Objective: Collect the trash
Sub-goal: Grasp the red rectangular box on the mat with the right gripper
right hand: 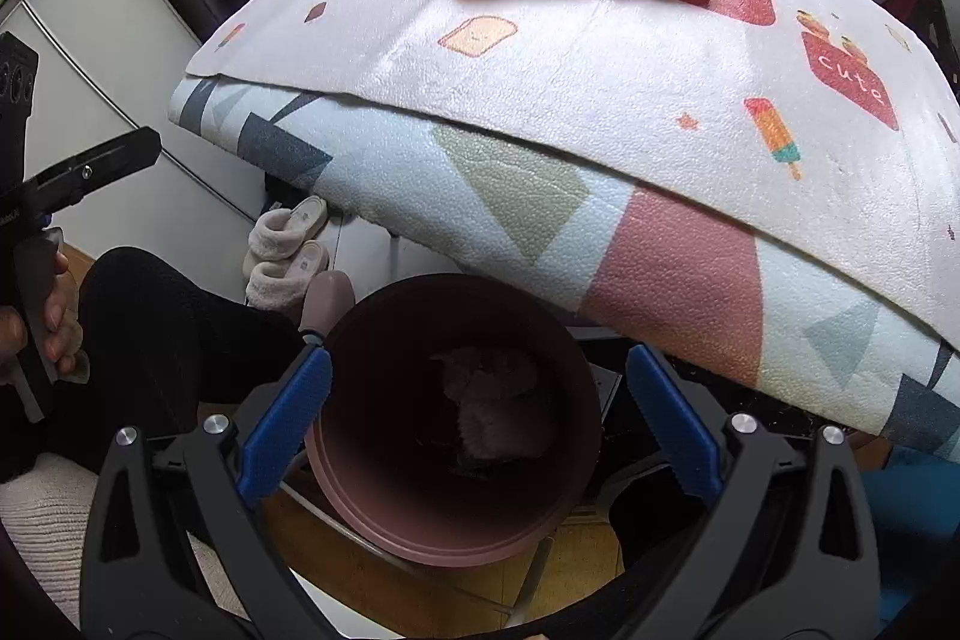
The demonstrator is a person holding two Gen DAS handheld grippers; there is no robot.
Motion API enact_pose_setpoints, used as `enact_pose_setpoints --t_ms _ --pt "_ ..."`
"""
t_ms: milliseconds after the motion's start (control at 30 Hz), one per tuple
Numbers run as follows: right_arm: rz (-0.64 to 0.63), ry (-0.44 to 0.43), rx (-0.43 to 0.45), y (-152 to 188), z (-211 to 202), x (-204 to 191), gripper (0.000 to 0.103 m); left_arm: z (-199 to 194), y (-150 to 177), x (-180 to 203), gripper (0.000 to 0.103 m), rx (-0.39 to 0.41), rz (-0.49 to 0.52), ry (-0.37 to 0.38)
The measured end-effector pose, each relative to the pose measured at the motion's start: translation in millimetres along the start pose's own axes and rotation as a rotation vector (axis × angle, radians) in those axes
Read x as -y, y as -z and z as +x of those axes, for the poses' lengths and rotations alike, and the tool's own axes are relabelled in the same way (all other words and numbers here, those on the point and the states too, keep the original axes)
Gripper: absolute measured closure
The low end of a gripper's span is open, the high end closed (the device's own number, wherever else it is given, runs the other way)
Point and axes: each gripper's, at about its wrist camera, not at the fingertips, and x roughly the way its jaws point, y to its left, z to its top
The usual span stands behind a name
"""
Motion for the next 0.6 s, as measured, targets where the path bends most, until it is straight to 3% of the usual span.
enact_pose_setpoints --t_ms 333,600 --pt "0.126 0.006 0.079 -23.6 -17.2 37.8 0.006 -2.3 -11.0 0.1 0.006 0.041 0.031 -0.083" --pt "0.095 0.075 0.176 -57.2 -23.7 62.1 0.006 -2.5 -36.0 -7.9 0.006 0.093 -0.004 -0.11"
